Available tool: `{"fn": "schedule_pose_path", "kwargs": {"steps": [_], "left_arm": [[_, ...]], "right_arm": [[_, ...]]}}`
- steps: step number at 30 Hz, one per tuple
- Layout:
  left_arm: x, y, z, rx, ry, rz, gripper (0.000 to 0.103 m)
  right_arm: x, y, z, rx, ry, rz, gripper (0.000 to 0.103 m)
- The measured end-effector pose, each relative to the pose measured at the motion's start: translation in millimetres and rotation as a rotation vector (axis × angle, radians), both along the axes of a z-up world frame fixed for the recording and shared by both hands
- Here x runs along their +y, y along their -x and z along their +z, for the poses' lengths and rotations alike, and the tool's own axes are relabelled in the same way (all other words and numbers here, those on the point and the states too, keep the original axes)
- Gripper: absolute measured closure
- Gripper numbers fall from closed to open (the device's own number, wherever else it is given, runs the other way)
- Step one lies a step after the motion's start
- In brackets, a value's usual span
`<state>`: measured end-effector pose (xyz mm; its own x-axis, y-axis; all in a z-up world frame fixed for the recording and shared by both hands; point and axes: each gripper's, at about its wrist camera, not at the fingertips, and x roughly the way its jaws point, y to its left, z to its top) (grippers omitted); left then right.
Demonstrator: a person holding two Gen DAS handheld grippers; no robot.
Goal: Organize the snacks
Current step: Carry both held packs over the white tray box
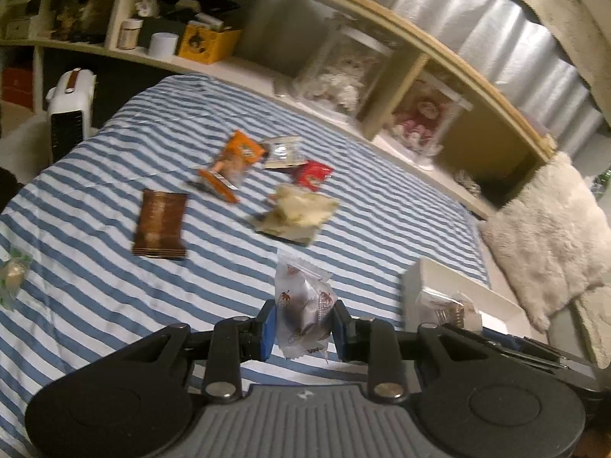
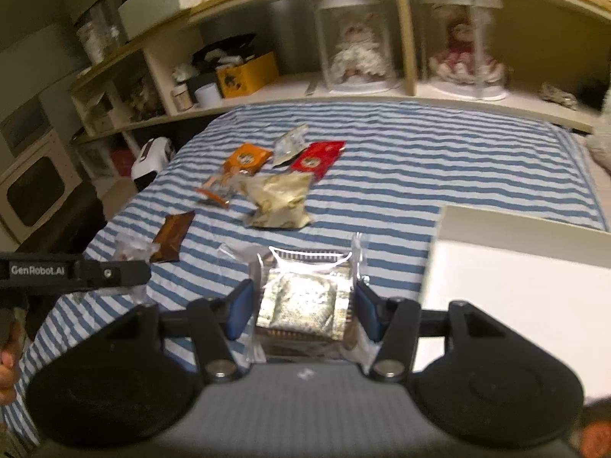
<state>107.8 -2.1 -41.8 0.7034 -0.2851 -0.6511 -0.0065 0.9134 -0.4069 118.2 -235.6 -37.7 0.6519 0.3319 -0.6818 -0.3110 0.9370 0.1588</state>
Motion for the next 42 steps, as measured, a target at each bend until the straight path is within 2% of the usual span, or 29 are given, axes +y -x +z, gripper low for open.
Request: {"fn": "schedule_pose_path", "kwargs": {"steps": [13,28,32,42], "left_arm": [[-74,22,9,-0.025,0.053,-0.136,0.071],[-156,26,-19,0.038,0.056,-0.286,0.071],[-167,24,-32,0.068,0.056,-0.319,0.071],[-177,9,-51,0.114,0.051,-0.370,0.071]], "right_arm": [[-81,46,15,-0.033,-0.021,-0.114,0.041],[-164,77,-3,0.029,-0.024,-0.255,0.041],[-170,72,-7,0.054,-0.065,-0.270,0.041],[-166,50,-27,0.144,-0.050,-0.278,0.041]]}}
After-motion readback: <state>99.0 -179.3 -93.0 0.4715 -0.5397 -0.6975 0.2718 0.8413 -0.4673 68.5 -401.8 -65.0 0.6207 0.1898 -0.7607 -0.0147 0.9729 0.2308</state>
